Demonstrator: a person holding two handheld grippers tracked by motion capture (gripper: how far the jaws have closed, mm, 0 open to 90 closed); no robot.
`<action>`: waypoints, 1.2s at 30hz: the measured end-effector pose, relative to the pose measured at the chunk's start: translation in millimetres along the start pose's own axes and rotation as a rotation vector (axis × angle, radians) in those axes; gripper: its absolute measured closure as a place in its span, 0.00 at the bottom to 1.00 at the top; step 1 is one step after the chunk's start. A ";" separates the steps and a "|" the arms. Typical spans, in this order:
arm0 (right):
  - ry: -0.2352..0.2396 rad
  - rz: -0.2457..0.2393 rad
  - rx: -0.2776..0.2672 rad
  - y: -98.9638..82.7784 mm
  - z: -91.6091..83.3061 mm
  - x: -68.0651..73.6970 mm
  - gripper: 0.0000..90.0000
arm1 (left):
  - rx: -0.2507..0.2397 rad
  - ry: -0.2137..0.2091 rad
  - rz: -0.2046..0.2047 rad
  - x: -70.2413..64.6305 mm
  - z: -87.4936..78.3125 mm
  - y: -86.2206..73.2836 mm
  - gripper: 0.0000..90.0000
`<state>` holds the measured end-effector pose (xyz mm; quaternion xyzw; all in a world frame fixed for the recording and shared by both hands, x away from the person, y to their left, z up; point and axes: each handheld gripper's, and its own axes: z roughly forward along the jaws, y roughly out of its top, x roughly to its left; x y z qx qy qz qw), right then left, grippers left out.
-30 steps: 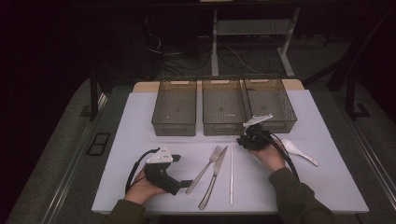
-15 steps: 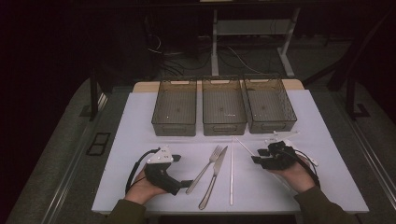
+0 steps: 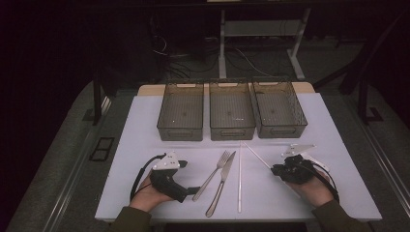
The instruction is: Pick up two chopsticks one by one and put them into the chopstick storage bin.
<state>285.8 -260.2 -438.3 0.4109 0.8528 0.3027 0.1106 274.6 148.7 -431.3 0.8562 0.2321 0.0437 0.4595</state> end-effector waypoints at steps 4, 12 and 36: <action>-0.018 -0.009 0.006 -2.4 2.5 1.1 0.92 | -0.001 -0.003 -0.001 -0.2 0.7 -0.1 0.00; -0.047 0.016 -0.018 -6.7 2.5 5.6 0.94 | 0.002 -0.011 -0.002 -1.9 3.8 -0.1 0.00; 0.038 0.082 -0.110 -6.7 -26.8 -15.2 0.94 | -0.005 -0.002 0.003 -0.2 0.6 0.3 0.00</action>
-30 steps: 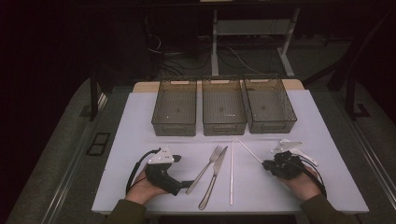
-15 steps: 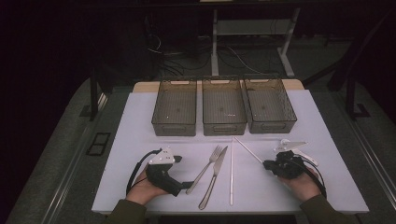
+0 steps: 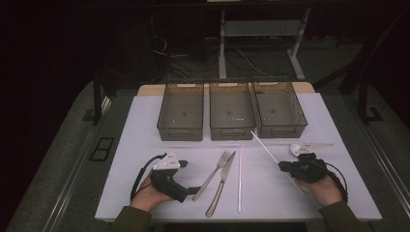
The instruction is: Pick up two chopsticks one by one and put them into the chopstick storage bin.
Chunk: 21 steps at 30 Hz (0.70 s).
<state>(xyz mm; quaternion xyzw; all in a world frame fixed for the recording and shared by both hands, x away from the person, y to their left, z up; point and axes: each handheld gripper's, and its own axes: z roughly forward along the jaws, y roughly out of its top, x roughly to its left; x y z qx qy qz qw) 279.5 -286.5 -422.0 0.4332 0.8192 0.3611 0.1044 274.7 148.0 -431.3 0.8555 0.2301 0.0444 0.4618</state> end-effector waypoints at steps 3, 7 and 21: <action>0.016 0.001 -0.024 1.3 -4.4 -1.1 0.94 | 0.000 0.001 0.004 0.2 -0.1 0.1 0.00; 0.028 -0.003 -0.049 3.7 -7.4 -1.6 0.94 | 0.000 0.001 0.004 0.2 -0.1 0.2 0.00; 0.078 -0.017 -0.121 30.2 -8.7 -1.0 0.94 | -0.004 0.001 -0.004 1.0 1.1 0.0 0.00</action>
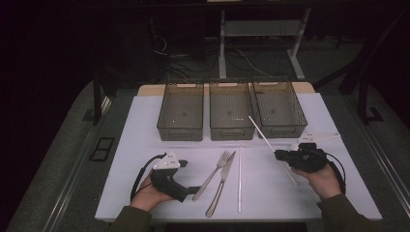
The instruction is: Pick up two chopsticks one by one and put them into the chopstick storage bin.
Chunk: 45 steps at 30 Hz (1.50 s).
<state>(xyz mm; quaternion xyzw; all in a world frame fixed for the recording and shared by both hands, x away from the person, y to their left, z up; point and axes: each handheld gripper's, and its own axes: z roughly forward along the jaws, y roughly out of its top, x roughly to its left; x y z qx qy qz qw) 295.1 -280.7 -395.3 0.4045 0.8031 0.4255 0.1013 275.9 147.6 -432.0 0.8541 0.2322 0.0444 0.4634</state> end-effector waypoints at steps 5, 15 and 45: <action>0.011 -0.013 -0.008 16.1 7.2 2.8 0.94 | -0.009 -0.001 -0.006 -0.3 0.8 0.3 0.00; 0.028 -0.021 -0.022 52.8 27.1 9.0 0.94 | -0.027 -0.001 -0.008 0.8 -0.2 0.3 0.00; 0.048 -0.030 -0.035 167.2 105.9 45.4 0.94 | -0.058 -0.007 -0.010 -0.9 -2.4 2.3 0.00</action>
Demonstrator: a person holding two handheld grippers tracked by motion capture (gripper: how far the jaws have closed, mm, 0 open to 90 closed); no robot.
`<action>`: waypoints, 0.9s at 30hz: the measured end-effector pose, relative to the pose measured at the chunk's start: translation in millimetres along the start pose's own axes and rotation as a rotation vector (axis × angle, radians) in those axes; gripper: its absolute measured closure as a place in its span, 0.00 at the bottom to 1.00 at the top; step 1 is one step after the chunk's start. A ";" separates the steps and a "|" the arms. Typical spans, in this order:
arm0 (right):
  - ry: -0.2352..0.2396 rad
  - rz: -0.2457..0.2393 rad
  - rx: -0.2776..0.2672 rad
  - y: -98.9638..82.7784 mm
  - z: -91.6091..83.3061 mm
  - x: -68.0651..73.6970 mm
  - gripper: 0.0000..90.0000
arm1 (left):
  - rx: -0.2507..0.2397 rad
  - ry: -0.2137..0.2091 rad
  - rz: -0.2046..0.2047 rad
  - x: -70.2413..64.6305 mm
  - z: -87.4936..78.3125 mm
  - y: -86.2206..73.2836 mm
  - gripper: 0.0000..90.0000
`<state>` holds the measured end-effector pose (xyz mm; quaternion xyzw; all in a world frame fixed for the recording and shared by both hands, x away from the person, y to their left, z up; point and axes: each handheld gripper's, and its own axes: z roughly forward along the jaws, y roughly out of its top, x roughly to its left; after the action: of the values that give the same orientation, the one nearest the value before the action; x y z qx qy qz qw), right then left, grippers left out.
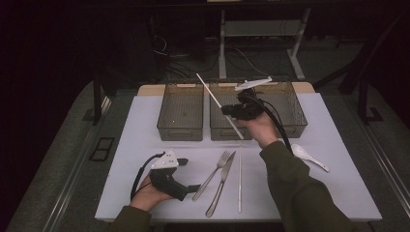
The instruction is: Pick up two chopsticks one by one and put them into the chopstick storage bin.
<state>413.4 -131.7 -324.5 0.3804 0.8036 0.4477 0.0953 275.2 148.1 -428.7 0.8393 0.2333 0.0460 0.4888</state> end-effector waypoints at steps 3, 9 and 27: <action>-0.001 -0.010 0.003 9.6 7.6 4.7 0.94 | 0.000 0.000 0.006 0.0 -0.2 0.4 0.00; 0.003 -0.012 -0.001 28.1 27.7 12.3 0.94 | -0.001 0.005 0.014 0.1 -0.4 1.4 0.00; 0.009 0.005 0.001 65.0 97.0 34.1 0.94 | -0.021 -0.002 0.010 1.4 1.1 1.9 0.00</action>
<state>471.8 -25.1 -323.0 0.3803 0.8033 0.4493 0.0903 277.5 147.0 -427.8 0.8353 0.2280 0.0502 0.4978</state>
